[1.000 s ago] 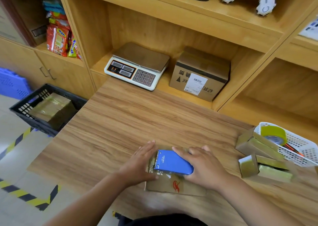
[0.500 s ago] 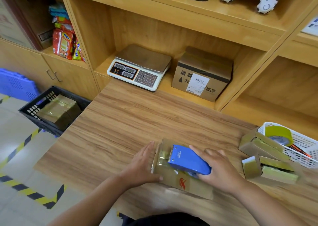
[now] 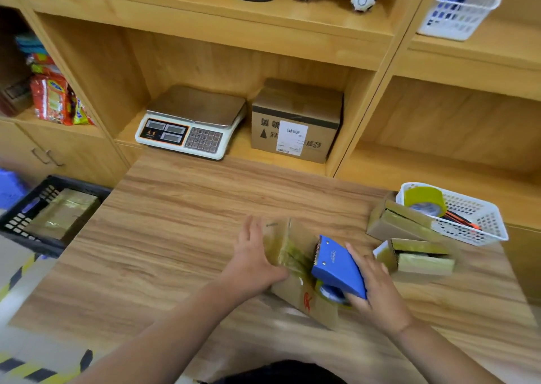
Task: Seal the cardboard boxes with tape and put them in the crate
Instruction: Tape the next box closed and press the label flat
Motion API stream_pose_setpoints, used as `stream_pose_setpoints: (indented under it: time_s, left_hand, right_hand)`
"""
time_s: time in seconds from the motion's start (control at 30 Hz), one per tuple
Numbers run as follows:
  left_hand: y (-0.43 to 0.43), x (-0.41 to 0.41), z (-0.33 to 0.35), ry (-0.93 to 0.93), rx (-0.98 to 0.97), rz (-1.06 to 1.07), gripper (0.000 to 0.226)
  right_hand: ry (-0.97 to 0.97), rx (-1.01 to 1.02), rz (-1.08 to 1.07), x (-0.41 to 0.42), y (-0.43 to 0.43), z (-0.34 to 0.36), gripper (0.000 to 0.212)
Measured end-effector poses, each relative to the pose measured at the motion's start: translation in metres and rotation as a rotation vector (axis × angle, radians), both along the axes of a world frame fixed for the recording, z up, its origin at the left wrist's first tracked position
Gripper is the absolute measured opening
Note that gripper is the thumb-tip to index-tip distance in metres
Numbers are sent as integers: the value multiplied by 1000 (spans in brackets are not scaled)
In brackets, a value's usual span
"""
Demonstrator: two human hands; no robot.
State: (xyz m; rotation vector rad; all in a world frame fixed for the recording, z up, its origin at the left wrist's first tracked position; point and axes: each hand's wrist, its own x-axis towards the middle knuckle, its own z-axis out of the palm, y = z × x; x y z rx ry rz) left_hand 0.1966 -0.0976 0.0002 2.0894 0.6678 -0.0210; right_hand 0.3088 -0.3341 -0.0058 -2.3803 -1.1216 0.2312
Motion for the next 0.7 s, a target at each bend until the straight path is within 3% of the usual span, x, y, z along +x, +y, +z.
stream_pose_setpoints:
  time_s: [0.17,0.33,0.43,0.53,0.63,0.7]
  left_hand:
    - [-6,-7,26,-15,284,-2,111]
    - [-4,-21,32,116,649,-81,106]
    - [1,-21,30,124,684,-158,103]
    - [0,-10,31,-30,708,-359,86]
    - [-7,8,34,-124,555,-511,68]
    - [-9,15,28,-145,591,-581,60]
  right_hand:
    - [26,-44,23,-7,12,-24,83]
    - [124,-111,95,-14,30,-51,88]
    - [120,-81,90,-10,28,-53,87]
    - [106,-115,107,-5,22,-47,86]
    - [71,-125,124,-4,14,-39,84]
    - [46,-124,109,-6,10,-30,83]
